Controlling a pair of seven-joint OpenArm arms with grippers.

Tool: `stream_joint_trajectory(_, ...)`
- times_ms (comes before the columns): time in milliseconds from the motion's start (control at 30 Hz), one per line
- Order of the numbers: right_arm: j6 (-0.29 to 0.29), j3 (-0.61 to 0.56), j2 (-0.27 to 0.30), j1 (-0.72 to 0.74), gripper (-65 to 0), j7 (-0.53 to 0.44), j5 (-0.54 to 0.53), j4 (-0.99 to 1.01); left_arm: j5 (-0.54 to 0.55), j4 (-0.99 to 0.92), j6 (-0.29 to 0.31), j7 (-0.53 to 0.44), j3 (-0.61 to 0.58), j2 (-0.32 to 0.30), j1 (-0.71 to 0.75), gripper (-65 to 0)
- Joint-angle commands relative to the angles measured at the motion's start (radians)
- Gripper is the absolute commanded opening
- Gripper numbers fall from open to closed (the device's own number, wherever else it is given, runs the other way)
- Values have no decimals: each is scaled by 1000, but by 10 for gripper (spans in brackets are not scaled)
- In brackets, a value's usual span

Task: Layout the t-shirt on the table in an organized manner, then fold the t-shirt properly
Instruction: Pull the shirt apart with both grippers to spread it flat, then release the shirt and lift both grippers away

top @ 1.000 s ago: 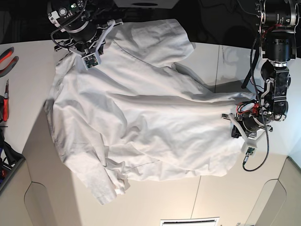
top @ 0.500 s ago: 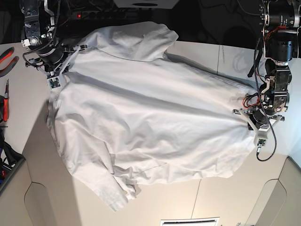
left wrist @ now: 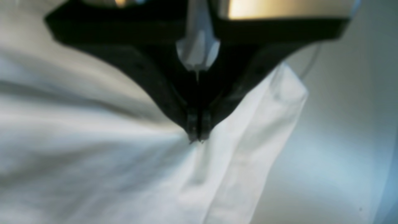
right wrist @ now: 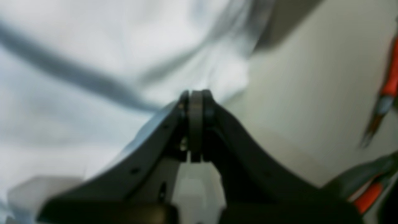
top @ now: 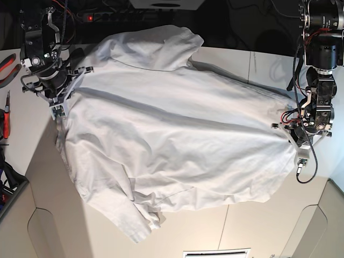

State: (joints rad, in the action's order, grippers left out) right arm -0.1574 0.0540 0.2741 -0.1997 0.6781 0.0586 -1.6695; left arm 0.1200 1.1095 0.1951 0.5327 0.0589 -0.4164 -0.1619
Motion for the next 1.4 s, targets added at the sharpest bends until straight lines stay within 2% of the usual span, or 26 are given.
stream_joint_trajectory(0, 5, 6, 11, 28, -650, -16, 0, -18, 20, 45, 20, -11, 4, -16, -23, -650)
stream_joint_trajectory(133, 5, 6, 11, 97, -650, -16, -71, -18, 89, 131, 106, -23, 4, -16, -24, -650)
stream_joint_trajectory(267, 4, 6, -6, 164, -650, -37, -121, -17, 162, 141, 209, -103, 4, -8, -53, -650)
stream_joint_trajectory(400, 4, 5, -51, 241, -650, -58, -123, 26, 196, 69, 222, -106, -24, 14, -141, -650)
stream_joint_trajectory(533, -7, 5, -95, 338, -650, -80, -128, 208, 206, -74, 225, -107, -105, 47, -254, -650)
stream_joint_trajectory(733, -28, 4, -121, 450, -650, -86, -130, 518, 206, -258, 322, -108, -238, 109, -365, -650)
stream_joint_trajectory(833, -26, 4, -122, 463, -650, -142, -122, 612, 177, -325, 333, -133, -294, 140, -388, -650)
stream_joint_trajectory(933, -21, 4, -122, 492, -650, -192, -93, 706, 77, -408, 313, -200, -329, 163, -401, -650)
stream_joint_trajectory(1033, -22, 4, -122, 558, -650, -225, -62, 813, 13, -480, 212, -275, -336, 167, -401, -650)
stream_joint_trajectory(1133, -22, 4, -122, 645, -650, -271, -28, 912, -4, -523, 119, -317, -335, 166, -401, -650)
stream_joint_trajectory(1300, -5, 4, -122, 786, -650, -304, -9, 1003, -9, -528, 95, -327, -335, 167, -401, -650)
stream_joint_trajectory(1367, 24, 4, -122, 823, -650, -304, 14, 1014, -10, -528, 54, -331, -335, 166, -401, -650)
